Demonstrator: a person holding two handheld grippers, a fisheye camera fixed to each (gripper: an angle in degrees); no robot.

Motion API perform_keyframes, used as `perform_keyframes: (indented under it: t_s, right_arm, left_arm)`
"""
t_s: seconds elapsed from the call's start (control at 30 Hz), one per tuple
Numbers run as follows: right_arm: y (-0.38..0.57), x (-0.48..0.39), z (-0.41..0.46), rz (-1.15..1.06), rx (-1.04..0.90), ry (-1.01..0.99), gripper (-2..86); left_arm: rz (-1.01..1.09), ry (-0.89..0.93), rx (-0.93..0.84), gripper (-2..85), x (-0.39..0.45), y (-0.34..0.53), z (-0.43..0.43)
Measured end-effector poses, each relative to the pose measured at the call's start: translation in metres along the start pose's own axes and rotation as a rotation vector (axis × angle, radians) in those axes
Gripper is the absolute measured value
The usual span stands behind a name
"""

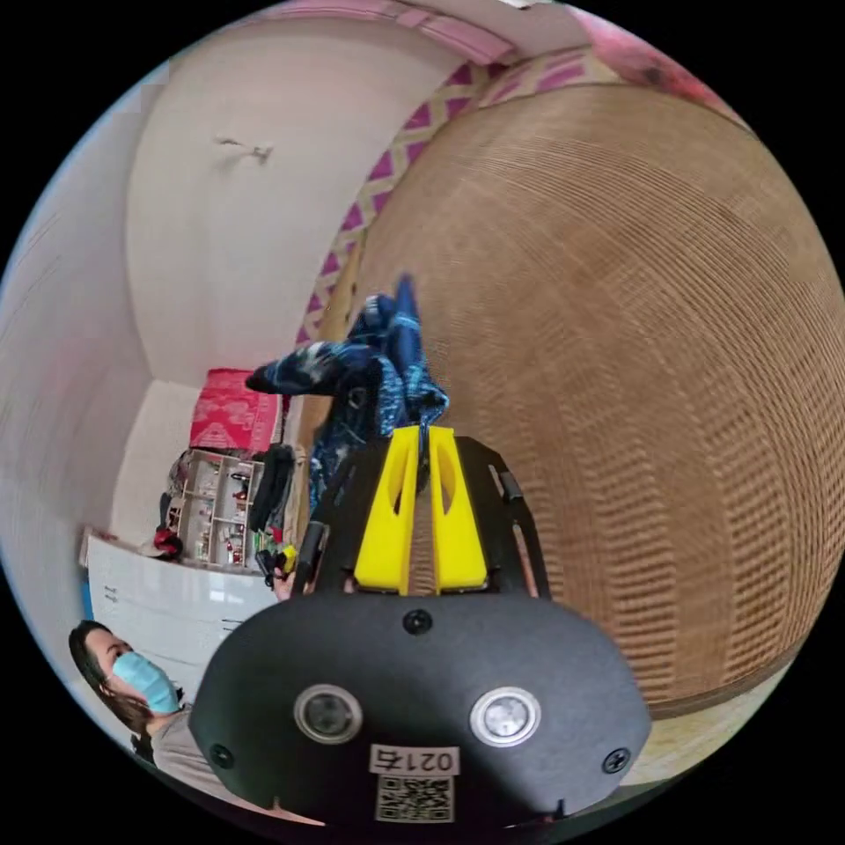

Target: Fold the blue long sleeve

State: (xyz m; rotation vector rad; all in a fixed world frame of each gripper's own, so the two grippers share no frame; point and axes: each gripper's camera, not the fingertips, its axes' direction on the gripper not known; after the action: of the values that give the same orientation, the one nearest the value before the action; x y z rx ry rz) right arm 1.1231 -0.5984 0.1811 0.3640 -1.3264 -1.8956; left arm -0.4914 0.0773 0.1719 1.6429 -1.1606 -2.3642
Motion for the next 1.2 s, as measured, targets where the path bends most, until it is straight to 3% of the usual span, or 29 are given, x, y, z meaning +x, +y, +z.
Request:
perform_keyframes:
  t_s: [0.13,0.23,0.33,0.4,0.5,0.6,0.73,0.87,1.0,1.2]
  right_arm:
    - [0.039,0.024,-0.043,-0.077,0.115,-0.090,-0.5]
    - [0.079,-0.032,-0.042,-0.269,0.136,-0.132,-0.6]
    - [0.121,-0.127,-0.010,-0.516,0.092,0.015,-0.7]
    - [0.156,-0.206,0.034,-0.705,0.046,0.203,-0.8]
    - [0.178,-0.274,0.100,-0.820,-0.036,0.425,-0.9]
    - [0.184,-0.317,0.183,-0.891,-0.223,0.584,-1.0]
    - [0.188,-0.356,0.217,-0.897,-0.195,0.623,-0.9]
    - [0.184,-0.383,0.237,-0.903,-0.202,0.617,-0.6]
    - [0.178,-0.404,0.253,-0.900,-0.206,0.613,-0.4]
    - [0.159,-0.424,0.263,-0.868,-0.221,0.568,-0.4]
  left_arm:
    - [-0.013,-0.003,0.007,-1.0,0.003,-0.007,0.000]
    - [0.009,-0.009,0.000,-1.0,0.013,-0.014,0.004]
    - [0.075,-0.087,-0.018,-1.0,0.040,-0.021,0.012]
    - [0.183,-0.225,-0.041,-1.0,0.081,-0.024,0.026]
    - [0.332,-0.426,-0.084,-1.0,0.140,-0.020,0.057]
    - [0.307,-0.421,-0.197,-1.0,0.159,-0.025,0.093]
    - [0.195,-0.377,-0.174,-1.0,0.156,-0.030,0.102]
    - [0.102,-0.609,-0.201,-1.0,0.157,-0.031,0.122]
    - [0.113,-0.683,-0.247,-1.0,0.170,-0.040,0.146]
    - [0.087,-0.650,-0.235,-1.0,0.175,-0.053,0.149]
